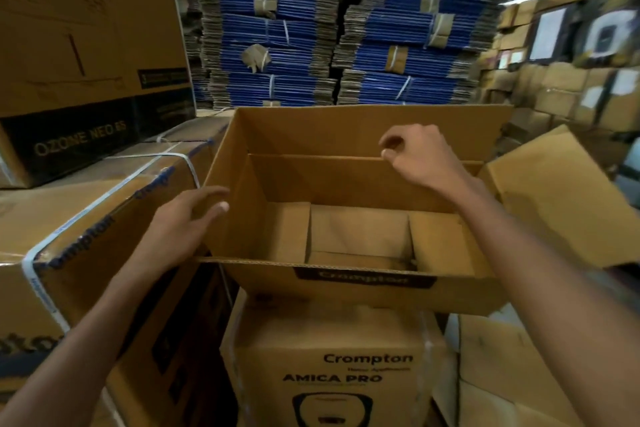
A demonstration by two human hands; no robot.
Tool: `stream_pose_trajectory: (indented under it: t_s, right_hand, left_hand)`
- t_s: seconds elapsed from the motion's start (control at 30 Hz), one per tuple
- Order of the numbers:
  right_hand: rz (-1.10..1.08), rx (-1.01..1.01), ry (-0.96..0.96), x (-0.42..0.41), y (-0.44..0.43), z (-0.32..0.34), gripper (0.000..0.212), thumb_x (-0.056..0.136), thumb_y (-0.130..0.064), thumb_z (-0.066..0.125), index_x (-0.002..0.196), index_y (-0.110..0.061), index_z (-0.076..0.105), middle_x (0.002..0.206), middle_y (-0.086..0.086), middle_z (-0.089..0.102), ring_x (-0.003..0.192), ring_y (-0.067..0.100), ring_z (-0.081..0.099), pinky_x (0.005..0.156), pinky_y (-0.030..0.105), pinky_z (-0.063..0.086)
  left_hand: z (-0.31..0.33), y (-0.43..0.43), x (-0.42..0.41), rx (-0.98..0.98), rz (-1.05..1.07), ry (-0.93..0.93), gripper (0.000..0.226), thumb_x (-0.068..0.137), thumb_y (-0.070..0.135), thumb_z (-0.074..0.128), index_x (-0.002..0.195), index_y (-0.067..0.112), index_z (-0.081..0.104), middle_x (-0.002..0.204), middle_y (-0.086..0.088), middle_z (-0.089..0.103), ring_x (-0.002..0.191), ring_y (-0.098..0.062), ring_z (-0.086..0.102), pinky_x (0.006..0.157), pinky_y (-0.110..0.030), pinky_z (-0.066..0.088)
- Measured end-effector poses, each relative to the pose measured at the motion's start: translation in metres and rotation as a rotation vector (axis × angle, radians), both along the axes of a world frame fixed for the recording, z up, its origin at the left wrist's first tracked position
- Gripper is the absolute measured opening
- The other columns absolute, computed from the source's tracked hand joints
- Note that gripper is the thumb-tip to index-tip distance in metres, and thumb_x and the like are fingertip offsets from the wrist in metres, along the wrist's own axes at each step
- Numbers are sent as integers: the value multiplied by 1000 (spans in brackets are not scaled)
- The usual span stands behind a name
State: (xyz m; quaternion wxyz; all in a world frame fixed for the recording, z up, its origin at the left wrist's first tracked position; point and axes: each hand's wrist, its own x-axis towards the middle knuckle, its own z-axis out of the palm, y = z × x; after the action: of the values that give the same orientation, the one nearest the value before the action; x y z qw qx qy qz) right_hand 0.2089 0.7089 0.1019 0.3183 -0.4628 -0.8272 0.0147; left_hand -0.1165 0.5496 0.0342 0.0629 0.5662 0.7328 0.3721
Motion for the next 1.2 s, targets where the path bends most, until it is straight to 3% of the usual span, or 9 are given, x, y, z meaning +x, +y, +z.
stream_pose_trajectory:
  t_s: [0.2,0.37,0.5,0.57,0.63,0.8,0.87,1.0,1.2]
  right_hand:
    - [148,71,265,37,-91,-32,15,98,-21,66,109,-26,74,100,-17,67,90,-11,59,75,-1,43]
    - [327,213,430,46,-146,-97,21,93,2,60,99,-9,77,96,-4,74,88,3,68,76,15,53]
    - [221,72,493,52,-143,-149,24,94,3,62,106,-14,75,101,-8,73,93,0,67,79,12,51]
    - [58,-88,574,59,-130,-171,28,95,1,63,112,-19,74,106,-11,72,95,-5,65,77,6,48]
    - [-117,-205,639,70,-114,-192,31,96,0,62,117,-22,71,110,-11,69,94,-9,62,74,4,48]
    - [-453,-210,837,104,-73,-220,37,94,-5,67,126,-20,59,126,-1,61,104,9,57,82,13,45]
    - [-535,-247,925,118,-55,-227,45,91,-15,74,128,-19,50,131,3,54,110,15,55,90,25,49]
    - [-494,-468,993,139,-21,-234,78,85,-32,82,143,-17,31,134,0,48,122,21,52,105,41,46]
    - [-358,-658,954,143,2,-250,93,82,-29,83,153,-26,23,139,-7,46,125,16,45,106,39,40]
  left_hand:
    - [-10,-8,-5,215,-150,-614,33,102,42,53,133,55,54,148,4,51,130,-24,52,105,-55,43]
    - [-45,0,-1,333,-148,-1012,51,101,60,40,133,28,63,134,3,67,127,-20,60,111,-48,40]
    - [-80,11,6,366,-101,-1184,70,98,68,38,148,21,51,145,1,56,137,-18,48,122,-43,27]
    - [-93,16,11,345,-52,-1180,72,101,65,35,158,21,34,160,0,40,147,-19,36,124,-44,22]
    - [-103,22,15,301,-64,-1106,64,102,61,38,158,29,35,159,8,41,145,-15,38,121,-45,25]
    - [-123,41,8,129,-123,-960,63,99,45,57,156,40,32,153,11,45,139,-18,43,113,-51,31]
    - [-129,48,8,72,-107,-966,68,99,37,61,158,35,27,157,8,39,142,-21,38,116,-53,29]
    - [-139,63,12,-46,-68,-932,69,97,22,64,157,31,30,142,9,45,135,-18,39,111,-46,33]
    - [-165,85,2,-329,-7,-840,91,81,10,79,156,29,30,139,5,49,134,-24,42,113,-48,34]
